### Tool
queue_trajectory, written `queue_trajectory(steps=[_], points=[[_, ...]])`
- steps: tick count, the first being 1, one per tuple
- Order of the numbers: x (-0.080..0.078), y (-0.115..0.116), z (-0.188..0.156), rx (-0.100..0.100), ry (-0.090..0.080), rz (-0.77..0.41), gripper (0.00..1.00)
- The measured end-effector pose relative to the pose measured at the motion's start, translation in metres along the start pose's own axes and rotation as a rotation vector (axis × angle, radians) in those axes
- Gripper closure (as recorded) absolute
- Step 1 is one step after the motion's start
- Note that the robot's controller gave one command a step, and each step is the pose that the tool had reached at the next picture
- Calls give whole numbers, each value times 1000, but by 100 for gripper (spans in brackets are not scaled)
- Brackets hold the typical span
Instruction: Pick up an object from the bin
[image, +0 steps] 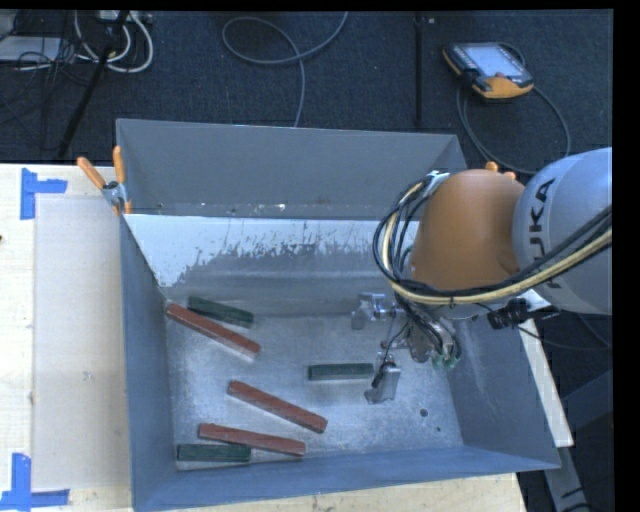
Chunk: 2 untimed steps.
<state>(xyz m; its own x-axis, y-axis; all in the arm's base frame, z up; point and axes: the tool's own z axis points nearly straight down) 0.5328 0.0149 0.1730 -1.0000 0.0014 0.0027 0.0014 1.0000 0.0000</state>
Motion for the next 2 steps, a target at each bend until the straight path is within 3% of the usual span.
queue_trajectory(steps=[1,2], points=[[-14,-21,103,0,-1,-63,100],[-14,-21,103,0,-1,-64,100]])
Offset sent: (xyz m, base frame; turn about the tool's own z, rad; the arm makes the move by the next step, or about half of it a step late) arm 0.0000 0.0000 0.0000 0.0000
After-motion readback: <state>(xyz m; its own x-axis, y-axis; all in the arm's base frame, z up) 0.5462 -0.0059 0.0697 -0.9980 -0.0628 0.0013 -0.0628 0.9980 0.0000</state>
